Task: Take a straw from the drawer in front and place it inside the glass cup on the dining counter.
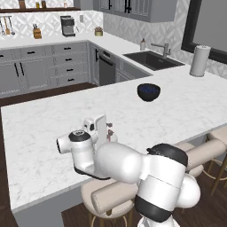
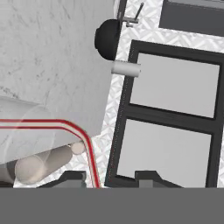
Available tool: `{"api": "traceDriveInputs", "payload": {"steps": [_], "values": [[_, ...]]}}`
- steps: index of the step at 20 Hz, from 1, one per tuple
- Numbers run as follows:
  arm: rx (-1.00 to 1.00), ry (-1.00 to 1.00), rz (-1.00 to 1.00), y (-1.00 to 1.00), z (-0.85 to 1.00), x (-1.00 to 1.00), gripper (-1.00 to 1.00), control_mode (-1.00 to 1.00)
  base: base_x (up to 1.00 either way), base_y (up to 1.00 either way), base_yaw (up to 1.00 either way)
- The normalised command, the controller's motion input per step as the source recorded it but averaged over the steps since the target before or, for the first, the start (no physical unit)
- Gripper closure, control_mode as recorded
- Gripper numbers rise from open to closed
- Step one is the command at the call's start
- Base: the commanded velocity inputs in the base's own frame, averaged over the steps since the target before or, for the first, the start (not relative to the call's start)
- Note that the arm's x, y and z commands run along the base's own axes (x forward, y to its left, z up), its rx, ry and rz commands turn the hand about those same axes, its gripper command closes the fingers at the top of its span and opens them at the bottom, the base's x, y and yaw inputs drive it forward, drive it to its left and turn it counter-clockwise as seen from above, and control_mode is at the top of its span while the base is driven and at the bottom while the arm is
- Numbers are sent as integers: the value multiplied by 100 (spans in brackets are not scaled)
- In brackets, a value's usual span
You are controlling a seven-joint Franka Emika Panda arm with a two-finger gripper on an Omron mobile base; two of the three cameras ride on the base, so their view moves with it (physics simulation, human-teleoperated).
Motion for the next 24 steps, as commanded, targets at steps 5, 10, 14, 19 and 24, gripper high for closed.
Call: {"api": "traceDriveInputs", "payload": {"steps": [5,10,14,19,24], "values": [[8,0,0,0,0,-14,-100,-100,0,0,0],[9,0,0,0,0,-7,-100,-100,0,0,0],[14,0,0,0,0,0,-100,-100,0,0,0],[17,-2,0,8,2,-41,-100,-100,0,0,0],[16,-9,0,16,47,-99,-100,-100,0,0,0]]}}
